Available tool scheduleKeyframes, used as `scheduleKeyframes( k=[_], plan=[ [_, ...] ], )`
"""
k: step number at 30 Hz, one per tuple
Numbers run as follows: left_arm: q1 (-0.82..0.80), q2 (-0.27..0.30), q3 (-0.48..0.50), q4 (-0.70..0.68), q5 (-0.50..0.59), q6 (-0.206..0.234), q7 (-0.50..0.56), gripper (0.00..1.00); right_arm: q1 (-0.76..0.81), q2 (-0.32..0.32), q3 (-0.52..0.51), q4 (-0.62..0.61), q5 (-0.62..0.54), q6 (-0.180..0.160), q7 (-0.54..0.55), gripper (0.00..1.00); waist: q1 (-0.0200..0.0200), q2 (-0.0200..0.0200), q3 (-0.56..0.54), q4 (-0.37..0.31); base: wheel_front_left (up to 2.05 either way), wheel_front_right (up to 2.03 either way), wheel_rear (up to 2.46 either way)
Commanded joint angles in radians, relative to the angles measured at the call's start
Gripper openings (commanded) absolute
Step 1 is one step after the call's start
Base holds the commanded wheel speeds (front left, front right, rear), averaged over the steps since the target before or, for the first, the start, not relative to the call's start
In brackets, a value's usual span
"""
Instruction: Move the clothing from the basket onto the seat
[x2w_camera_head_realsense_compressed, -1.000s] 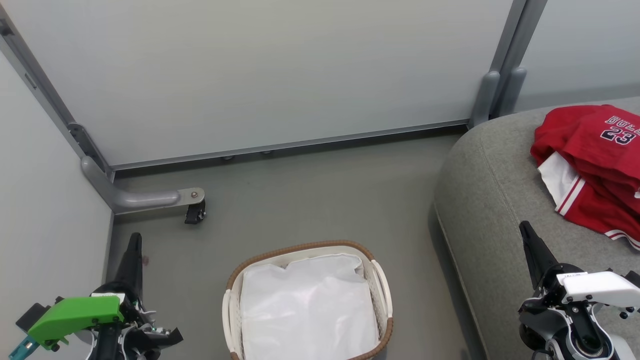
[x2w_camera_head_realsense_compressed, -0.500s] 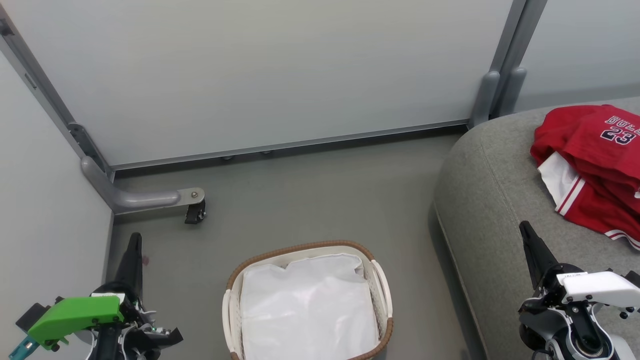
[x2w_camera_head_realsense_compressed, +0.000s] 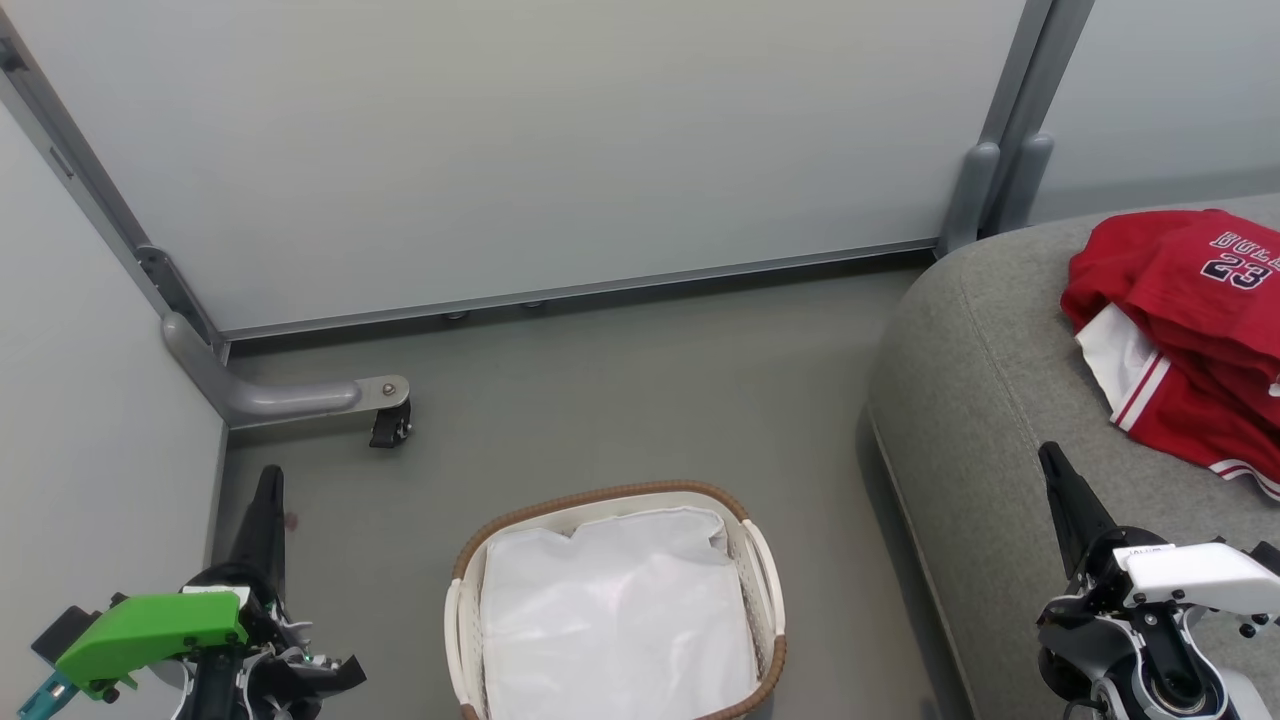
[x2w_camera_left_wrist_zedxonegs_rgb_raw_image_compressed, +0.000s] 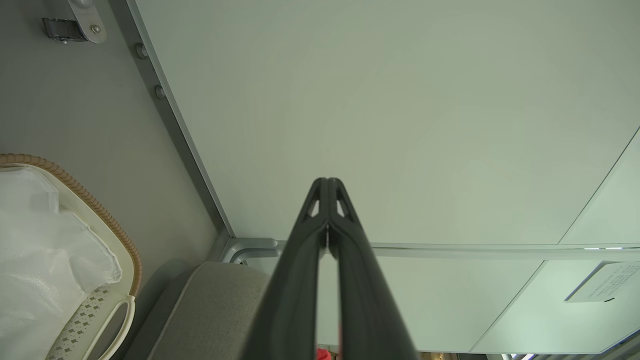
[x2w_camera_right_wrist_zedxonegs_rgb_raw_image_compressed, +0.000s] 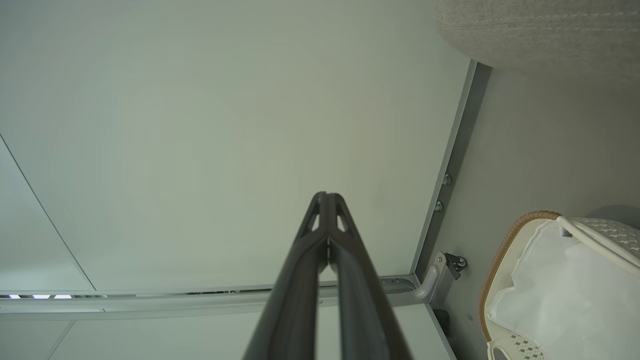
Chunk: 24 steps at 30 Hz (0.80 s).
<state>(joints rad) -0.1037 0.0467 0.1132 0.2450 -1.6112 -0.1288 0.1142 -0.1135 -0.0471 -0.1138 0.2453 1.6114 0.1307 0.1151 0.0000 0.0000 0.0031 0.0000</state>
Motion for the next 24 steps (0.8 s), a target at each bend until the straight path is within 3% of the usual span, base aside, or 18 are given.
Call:
scheduleKeyframes(
  k=[1,24],
  plan=[
    [-0.011,0.007,0.003,-0.001,-0.003,-0.004,0.004,0.00,0.010,-0.006,-0.002,-0.003,0.003,0.000,0.002,0.00,0.0000,0.0000,0.000,0.000,0.00,0.00,0.00],
    [-0.011,0.007,0.002,-0.002,-0.003,-0.004,0.004,0.00,0.010,-0.006,-0.002,-0.003,0.003,0.000,0.002,0.00,0.0000,0.0000,0.000,0.000,0.00,0.00,0.00]
  ],
)
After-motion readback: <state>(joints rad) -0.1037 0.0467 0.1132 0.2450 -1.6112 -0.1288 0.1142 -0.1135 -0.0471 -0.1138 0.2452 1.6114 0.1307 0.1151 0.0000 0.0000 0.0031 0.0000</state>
